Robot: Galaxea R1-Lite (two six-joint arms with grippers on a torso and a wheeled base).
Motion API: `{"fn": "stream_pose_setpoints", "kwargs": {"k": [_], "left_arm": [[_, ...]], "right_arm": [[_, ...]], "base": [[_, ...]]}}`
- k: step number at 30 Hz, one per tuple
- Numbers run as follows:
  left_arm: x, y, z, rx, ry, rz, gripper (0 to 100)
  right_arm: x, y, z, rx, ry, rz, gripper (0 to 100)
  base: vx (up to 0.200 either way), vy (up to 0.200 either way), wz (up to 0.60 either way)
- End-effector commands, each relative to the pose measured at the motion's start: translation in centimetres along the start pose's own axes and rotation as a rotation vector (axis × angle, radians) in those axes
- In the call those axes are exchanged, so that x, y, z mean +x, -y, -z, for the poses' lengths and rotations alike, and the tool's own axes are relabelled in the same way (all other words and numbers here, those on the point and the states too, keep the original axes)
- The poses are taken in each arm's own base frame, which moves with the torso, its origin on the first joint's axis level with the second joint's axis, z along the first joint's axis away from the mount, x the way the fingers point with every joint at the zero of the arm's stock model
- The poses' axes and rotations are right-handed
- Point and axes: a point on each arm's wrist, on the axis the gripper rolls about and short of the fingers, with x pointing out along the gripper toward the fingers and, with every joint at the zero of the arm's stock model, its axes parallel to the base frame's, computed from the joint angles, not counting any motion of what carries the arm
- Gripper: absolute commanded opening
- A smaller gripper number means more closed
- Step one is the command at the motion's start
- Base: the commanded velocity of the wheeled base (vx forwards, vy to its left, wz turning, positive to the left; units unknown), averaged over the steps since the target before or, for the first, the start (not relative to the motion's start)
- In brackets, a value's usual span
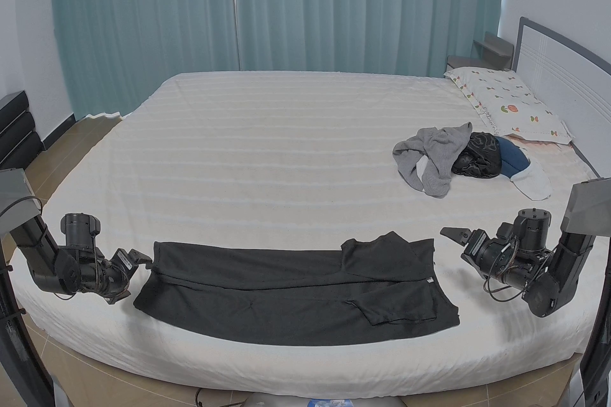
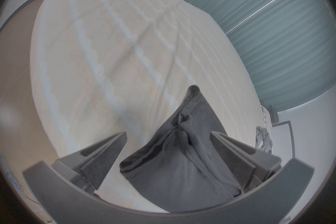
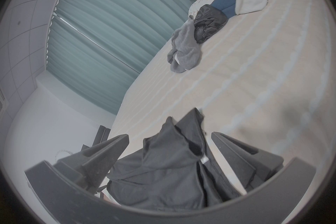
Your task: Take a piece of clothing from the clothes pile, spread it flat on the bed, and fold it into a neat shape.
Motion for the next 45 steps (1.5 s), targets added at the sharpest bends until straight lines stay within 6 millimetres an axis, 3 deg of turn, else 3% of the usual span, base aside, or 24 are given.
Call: {"fn": "stream_pose_setpoints", "kwargs": {"k": [1, 6, 14, 15, 24, 29, 45], "left_arm": [[-0.3, -0.5, 1.0, 0.003, -0.028, -0.016, 100], [0.1, -1.4, 1.9, 0.068, -0.011, -0.011, 100], [0.9, -1.6, 2.6, 0.090, 0.002, -0.024, 100], [0.9, -1.6, 2.8, 0.092, 0.000, -0.027, 0], [0.4, -2.0, 3.4, 0.090, -0.010, -0.054, 0], [-0.9, -2.4, 3.9, 0.158, 0.012, -0.107, 0], [-1.5, -3.3, 4.8, 0.246, 0.004, -0.179, 0]], "right_arm": [[-2.1, -0.5, 0.9, 0.026, -0.025, 0.016, 100], [-2.0, 0.0, 1.9, 0.146, -0.056, 0.030, 100], [-2.5, 0.0, 2.7, 0.143, -0.078, 0.030, 100], [-2.5, 0.1, 2.7, 0.143, -0.078, 0.030, 100], [-2.6, 0.3, 2.9, 0.148, -0.084, 0.043, 100], [-2.7, 0.3, 2.9, 0.149, -0.081, 0.045, 100], [-3.0, 0.4, 3.0, 0.149, -0.087, 0.052, 100]], "base": [[0.000, 0.000, 0.00], [0.000, 0.000, 0.00], [0.000, 0.000, 0.00], [0.000, 0.000, 0.00], [0.000, 0.000, 0.00], [0.000, 0.000, 0.00], [0.000, 0.000, 0.00]]}}
